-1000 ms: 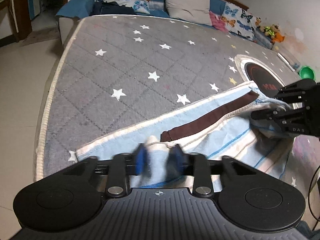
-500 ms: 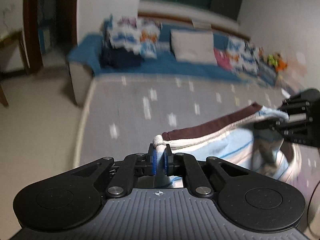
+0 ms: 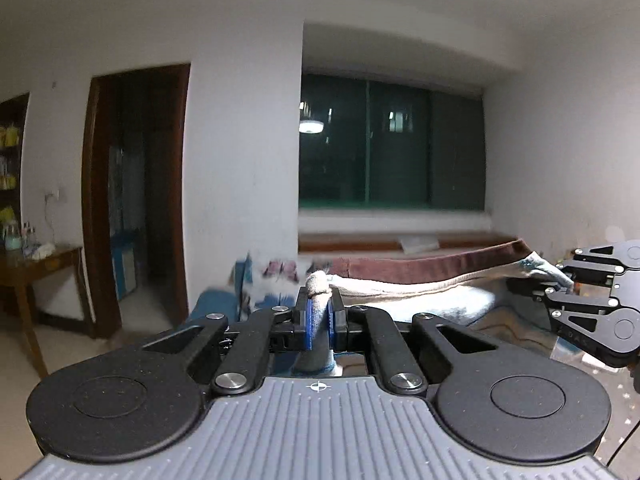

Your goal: Fold clothes

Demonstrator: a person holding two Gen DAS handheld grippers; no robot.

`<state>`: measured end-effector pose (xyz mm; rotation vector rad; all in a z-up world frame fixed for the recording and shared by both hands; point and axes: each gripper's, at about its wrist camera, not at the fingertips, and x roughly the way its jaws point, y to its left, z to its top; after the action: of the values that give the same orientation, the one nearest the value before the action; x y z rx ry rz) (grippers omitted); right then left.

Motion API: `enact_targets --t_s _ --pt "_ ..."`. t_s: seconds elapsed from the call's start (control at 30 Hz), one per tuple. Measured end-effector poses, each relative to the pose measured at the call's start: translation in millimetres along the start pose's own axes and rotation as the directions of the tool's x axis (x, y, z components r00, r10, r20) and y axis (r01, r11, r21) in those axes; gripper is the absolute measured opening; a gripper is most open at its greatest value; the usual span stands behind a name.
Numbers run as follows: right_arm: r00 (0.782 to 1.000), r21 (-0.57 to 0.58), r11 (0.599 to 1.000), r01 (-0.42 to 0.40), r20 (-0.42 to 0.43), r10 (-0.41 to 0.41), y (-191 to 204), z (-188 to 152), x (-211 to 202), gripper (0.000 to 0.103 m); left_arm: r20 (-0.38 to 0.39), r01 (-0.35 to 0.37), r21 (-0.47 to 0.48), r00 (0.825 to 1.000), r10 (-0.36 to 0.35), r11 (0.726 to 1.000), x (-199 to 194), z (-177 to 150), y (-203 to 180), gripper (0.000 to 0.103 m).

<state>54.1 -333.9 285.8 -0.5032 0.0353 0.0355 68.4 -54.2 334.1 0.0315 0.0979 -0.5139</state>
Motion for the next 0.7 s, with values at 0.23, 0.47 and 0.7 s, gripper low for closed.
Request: enact_targets --t_s 0.23,0.47,0.7 --pt "0.978 -0.036 0.986 -0.164 -0.137 0.158 40 -80 -42 0.007 -0.149 0.048 0.046 0.988 -0.041 0.998 -34 -98 -24 0.008" --pt "0.868 -0.028 0.910 -0.414 -0.312 0.386 114 -174 -101 0.007 -0.417 0.106 0.028 0.905 -0.085 0.994 -93 -233 -34 0.008" --pt "0.728 0.041 0.803 -0.595 -0.394 0.560 180 -206 -159 0.007 -0.522 0.122 -0.040 0.844 -0.125 0.992 -146 -302 -23 0.008"
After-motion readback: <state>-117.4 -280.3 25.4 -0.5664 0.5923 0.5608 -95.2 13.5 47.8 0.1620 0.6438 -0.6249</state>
